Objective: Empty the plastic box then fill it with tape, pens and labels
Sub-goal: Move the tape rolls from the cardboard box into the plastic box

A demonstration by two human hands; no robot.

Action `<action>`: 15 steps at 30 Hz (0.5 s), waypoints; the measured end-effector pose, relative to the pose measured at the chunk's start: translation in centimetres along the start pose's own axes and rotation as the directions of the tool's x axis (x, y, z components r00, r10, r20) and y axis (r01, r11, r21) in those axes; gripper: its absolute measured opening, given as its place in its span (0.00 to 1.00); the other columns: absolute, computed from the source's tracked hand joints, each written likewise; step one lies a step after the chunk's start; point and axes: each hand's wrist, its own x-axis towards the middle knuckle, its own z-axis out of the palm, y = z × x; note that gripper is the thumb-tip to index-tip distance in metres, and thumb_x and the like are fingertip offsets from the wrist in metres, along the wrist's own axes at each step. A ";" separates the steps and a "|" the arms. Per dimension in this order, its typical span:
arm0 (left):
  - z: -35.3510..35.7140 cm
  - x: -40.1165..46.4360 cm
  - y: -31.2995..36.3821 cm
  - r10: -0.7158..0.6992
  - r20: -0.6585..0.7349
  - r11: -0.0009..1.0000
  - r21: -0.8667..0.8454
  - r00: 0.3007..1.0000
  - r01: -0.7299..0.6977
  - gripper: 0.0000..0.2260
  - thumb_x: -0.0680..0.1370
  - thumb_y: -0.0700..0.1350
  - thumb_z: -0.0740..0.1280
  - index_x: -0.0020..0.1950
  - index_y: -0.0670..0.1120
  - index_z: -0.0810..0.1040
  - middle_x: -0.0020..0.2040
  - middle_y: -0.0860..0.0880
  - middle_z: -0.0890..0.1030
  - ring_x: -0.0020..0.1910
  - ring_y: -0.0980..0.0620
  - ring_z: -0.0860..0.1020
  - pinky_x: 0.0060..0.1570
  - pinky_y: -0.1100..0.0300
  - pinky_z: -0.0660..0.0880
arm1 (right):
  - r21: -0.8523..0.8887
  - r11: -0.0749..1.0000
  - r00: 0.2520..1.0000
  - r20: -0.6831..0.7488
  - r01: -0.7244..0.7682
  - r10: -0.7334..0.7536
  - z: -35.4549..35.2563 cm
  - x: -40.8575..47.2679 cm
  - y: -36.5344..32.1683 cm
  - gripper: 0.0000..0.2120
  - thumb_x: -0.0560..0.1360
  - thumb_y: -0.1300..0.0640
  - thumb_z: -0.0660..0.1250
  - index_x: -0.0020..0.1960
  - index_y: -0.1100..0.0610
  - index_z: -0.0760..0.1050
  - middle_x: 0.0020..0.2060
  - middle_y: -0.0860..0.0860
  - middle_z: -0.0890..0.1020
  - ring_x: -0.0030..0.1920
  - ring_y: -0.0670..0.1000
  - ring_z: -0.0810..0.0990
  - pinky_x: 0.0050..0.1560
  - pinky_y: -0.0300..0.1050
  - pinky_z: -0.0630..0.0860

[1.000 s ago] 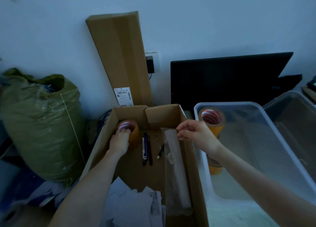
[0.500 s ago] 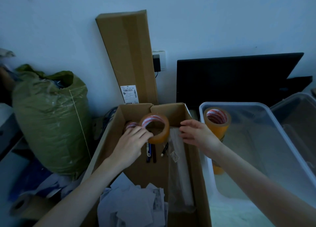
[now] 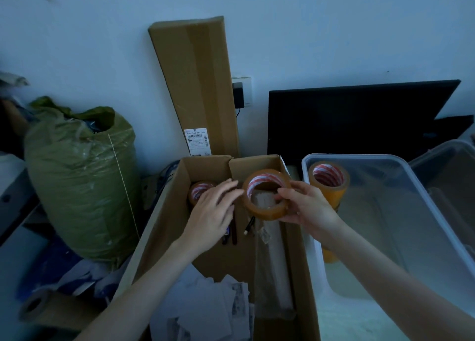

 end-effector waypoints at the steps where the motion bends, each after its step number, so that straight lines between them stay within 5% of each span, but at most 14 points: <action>1: 0.6 0.1 -0.8 -0.094 0.000 0.995 -0.015 0.996 0.094 0.18 0.78 0.41 0.64 0.68 0.46 0.71 0.70 0.49 0.70 0.71 0.52 0.65 0.70 0.54 0.63 | 0.011 1.000 1.000 -0.019 0.005 -0.005 -0.2 0.1 0.0 0.17 0.76 0.60 0.67 0.63 0.60 0.71 0.47 0.58 0.83 0.46 0.55 0.84 0.47 0.54 0.82; 8: 5.7 0.9 -7.1 -0.529 0.284 0.849 0.177 0.800 0.498 0.28 0.78 0.47 0.65 0.75 0.49 0.59 0.75 0.48 0.61 0.75 0.49 0.58 0.73 0.48 0.57 | 0.046 0.999 0.998 -0.055 0.015 -0.012 -0.8 0.4 -0.3 0.17 0.76 0.60 0.67 0.65 0.60 0.71 0.48 0.58 0.84 0.49 0.58 0.84 0.44 0.51 0.81; 12: 7.4 0.7 -9.2 -0.598 0.479 0.802 0.359 0.643 0.478 0.26 0.80 0.47 0.61 0.76 0.48 0.57 0.74 0.47 0.64 0.74 0.48 0.61 0.72 0.47 0.57 | 0.042 0.999 0.998 -0.062 0.009 -0.006 -1.1 0.7 -0.3 0.19 0.76 0.59 0.67 0.65 0.60 0.70 0.51 0.59 0.83 0.52 0.59 0.83 0.49 0.56 0.81; 15: 7.8 0.5 -9.2 -0.594 0.485 0.801 0.430 0.642 0.417 0.23 0.80 0.44 0.59 0.74 0.47 0.60 0.71 0.47 0.68 0.71 0.48 0.64 0.70 0.47 0.58 | 0.037 0.999 0.998 -0.063 0.007 -0.005 -1.3 0.8 -0.2 0.18 0.76 0.59 0.67 0.65 0.59 0.71 0.52 0.59 0.82 0.51 0.58 0.84 0.48 0.53 0.81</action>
